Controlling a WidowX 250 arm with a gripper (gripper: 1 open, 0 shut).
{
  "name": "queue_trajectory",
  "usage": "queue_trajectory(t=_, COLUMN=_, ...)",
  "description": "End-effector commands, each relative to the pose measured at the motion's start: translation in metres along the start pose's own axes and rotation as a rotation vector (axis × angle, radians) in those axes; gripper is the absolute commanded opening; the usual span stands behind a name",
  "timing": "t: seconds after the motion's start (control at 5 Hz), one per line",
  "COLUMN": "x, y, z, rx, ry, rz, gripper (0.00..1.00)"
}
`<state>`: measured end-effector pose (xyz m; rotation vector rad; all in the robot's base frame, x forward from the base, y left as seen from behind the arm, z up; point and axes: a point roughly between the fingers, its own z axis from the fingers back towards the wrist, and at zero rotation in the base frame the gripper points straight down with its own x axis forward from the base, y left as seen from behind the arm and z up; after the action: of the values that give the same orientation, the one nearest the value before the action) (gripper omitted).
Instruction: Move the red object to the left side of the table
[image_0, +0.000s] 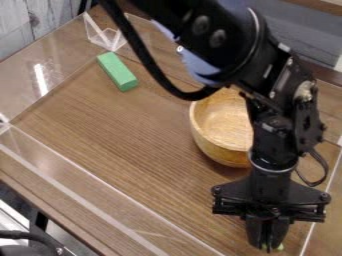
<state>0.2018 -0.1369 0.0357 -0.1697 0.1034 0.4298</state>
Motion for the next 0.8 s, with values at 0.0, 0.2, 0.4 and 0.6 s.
queue_trajectory(t=0.0, x=0.003, y=-0.012, z=0.018, rx=-0.052, ry=-0.037, rz=-0.022, gripper=0.00)
queue_trajectory(t=0.2, x=0.002, y=-0.015, z=0.027, rx=-0.069, ry=-0.045, rz=-0.030, gripper=0.00)
queue_trajectory(t=0.4, x=-0.003, y=-0.026, z=0.043, rx=-0.095, ry=-0.049, rz=-0.041, gripper=0.00)
queue_trajectory(t=0.6, x=-0.006, y=-0.033, z=0.061, rx=-0.126, ry=-0.055, rz=-0.048, gripper=0.00)
